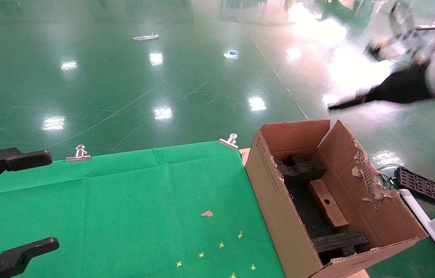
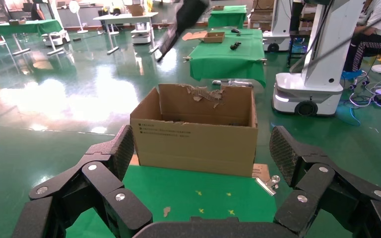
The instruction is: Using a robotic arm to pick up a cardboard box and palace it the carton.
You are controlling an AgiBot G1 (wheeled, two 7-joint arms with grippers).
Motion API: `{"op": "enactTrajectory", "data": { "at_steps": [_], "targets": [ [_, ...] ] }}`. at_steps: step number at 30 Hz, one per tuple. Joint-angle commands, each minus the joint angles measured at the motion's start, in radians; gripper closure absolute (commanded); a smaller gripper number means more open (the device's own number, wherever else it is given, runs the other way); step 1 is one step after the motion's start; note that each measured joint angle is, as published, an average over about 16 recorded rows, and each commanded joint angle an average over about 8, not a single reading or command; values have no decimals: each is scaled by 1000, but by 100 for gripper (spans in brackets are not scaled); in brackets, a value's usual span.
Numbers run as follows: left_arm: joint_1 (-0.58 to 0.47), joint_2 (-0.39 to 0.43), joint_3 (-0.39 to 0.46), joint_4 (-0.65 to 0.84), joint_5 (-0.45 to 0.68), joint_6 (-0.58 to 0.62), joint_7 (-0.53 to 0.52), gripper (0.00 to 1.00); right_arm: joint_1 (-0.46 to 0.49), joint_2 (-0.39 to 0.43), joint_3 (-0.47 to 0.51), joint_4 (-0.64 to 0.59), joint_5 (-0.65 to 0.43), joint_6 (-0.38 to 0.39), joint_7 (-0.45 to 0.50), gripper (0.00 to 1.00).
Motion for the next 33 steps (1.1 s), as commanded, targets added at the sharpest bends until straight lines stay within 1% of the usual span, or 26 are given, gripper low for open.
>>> {"op": "enactTrajectory", "data": {
  "at_steps": [1,4,8,13,33],
  "targets": [
    [0,0,0,0,0,0,0,0,59,39,21,59,21,-7,-48,0],
    [0,0,0,0,0,0,0,0,86,87,36,154,37,-10,-48,0],
    [0,0,0,0,0,0,0,0,100,139,53,259,58,-6,-33,0],
    [0,0,1,1,-1,0,1,0,72,168,106,343,86,-13,-45,0],
    [-1,0,2,1,-1,0,1,0,-307,137,486,554,239,-118,-195,0]
  ]
}}
